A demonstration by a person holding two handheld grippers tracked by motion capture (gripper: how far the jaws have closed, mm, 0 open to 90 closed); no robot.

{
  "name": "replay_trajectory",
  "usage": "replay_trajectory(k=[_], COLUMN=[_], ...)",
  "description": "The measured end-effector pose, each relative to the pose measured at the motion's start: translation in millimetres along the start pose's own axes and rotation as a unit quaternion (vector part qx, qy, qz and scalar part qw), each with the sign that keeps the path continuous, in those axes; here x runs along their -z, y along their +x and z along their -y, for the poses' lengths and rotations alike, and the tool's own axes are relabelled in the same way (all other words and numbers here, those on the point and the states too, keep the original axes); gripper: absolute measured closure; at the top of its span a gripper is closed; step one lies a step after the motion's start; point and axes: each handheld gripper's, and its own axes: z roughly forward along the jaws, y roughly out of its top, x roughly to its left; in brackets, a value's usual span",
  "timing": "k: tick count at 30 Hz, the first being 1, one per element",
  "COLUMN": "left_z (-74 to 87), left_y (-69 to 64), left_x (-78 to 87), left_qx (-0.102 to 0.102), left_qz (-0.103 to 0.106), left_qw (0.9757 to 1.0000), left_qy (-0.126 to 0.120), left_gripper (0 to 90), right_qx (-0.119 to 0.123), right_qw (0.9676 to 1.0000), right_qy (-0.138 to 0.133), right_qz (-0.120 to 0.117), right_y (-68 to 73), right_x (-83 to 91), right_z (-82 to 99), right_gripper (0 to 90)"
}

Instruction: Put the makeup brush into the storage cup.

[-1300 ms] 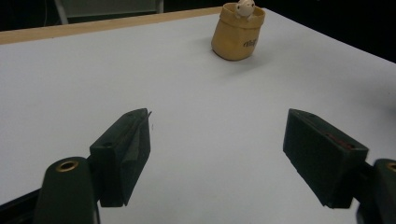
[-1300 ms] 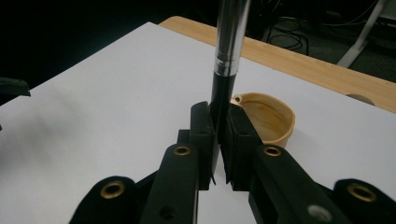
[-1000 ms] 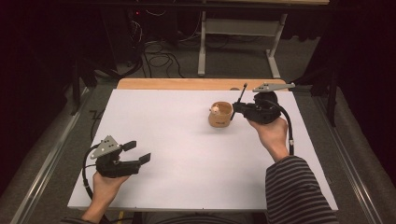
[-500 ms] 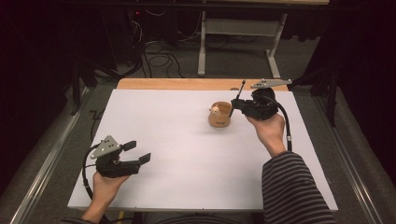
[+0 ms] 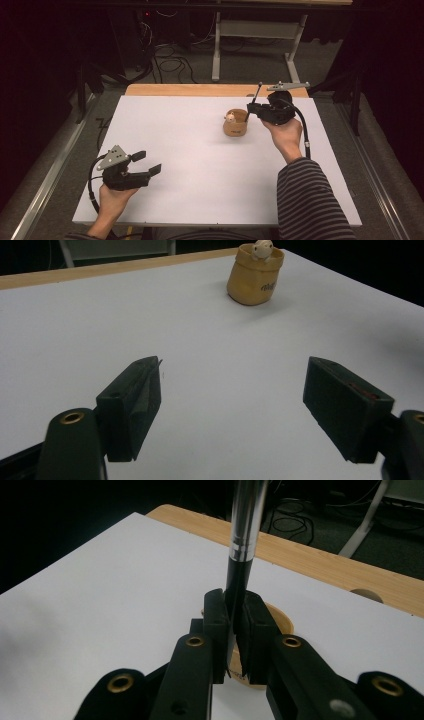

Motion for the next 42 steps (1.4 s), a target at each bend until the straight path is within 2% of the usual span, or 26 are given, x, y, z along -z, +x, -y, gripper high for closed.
replay_trajectory(k=[19, 42], left_z=[-0.5, -1.3], left_y=[-2.1, -1.8], left_x=[-0.3, 1.9], left_qx=[-0.016, -0.012], left_qz=[-0.011, -0.016], left_qw=[0.9998, 0.9997], left_qy=[0.001, -0.011], left_gripper=[23.6, 21.7], right_qx=[-0.017, -0.012], right_qw=[0.9996, 0.9991], right_qy=[0.002, 0.005], right_qz=[0.024, 0.041], right_y=[-13.6, -16.0], right_x=[-16.3, -37.2], right_z=[1.3, 2.0], right_gripper=[85.6, 85.5])
